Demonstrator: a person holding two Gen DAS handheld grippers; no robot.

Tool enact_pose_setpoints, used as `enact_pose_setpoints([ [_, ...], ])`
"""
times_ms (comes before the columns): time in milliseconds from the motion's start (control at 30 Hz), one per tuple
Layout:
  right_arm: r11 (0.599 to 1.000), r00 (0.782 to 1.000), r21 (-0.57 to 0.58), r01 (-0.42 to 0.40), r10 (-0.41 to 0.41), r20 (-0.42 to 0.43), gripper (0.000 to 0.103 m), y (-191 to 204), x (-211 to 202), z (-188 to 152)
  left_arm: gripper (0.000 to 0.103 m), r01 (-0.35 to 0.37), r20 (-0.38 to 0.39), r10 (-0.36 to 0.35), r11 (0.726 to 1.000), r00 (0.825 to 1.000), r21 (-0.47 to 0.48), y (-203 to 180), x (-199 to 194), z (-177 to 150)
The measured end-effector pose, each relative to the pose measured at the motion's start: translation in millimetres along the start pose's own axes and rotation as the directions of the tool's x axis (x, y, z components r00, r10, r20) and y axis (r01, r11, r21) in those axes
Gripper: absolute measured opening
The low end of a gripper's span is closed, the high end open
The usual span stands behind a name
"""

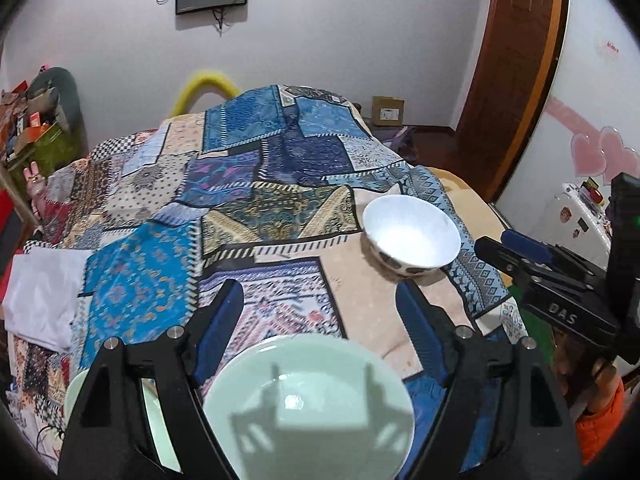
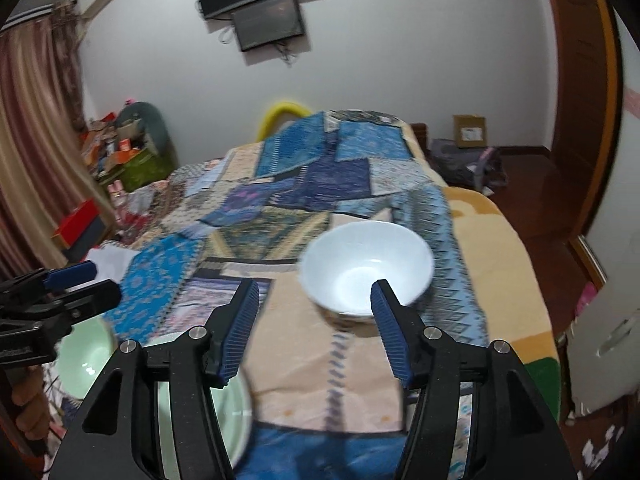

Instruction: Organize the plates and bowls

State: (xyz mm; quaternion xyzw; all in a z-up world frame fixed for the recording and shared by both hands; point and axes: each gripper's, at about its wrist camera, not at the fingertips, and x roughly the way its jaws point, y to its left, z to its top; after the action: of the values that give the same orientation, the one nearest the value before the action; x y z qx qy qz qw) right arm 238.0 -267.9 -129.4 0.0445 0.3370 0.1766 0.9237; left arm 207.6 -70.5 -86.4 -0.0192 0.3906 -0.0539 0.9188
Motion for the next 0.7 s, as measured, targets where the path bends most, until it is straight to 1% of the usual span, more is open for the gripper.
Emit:
enact_pose_setpoints([
  [100,0.999,0.999,0.015,0.038,-0.038,-0.012,0.055,-18.8,13.0,0.0,0.078,0.002,-0.009,-0.001,1.0,1.0,0.008,-7.7,19.3,4.5],
  [233,0.996,0.996,0.033,0.077,-0.076,-0.041,0.054,-40.2,34.6,-0.6,0.078,0.011,-0.043,-0.01,1.0,0.999,0.012,-13.2,44.9,6.5],
  [300,0.994,0.994,0.053,0.093,-0.09,-0.059,0.051,-53.4,47.2,-1.4,0.078,0.011,-0.062,-0.011,1.0,0.998,0.009,-13.2,58.5,7.0],
  [467,0.991,0.99,0.099,0.092,-0.081,-0.117,0.037,-77.0,75.7,-2.5,0.078,0.013,-0.097,-0.014,1.0,0.995,-0.01,-8.1,81.8,7.5],
  [567,0.99,0.986,0.109,0.088,-0.071,-0.148,0.033,-85.0,91.3,-3.6,0.078,0.017,-0.117,-0.019,1.0,0.993,-0.021,-5.9,92.8,7.3],
  [700,0.992,0.981,0.095,0.087,-0.069,-0.18,0.028,-85.8,106.5,-5.5,0.078,0.017,-0.132,-0.02,1.0,0.991,-0.025,-5.3,103.3,7.5],
])
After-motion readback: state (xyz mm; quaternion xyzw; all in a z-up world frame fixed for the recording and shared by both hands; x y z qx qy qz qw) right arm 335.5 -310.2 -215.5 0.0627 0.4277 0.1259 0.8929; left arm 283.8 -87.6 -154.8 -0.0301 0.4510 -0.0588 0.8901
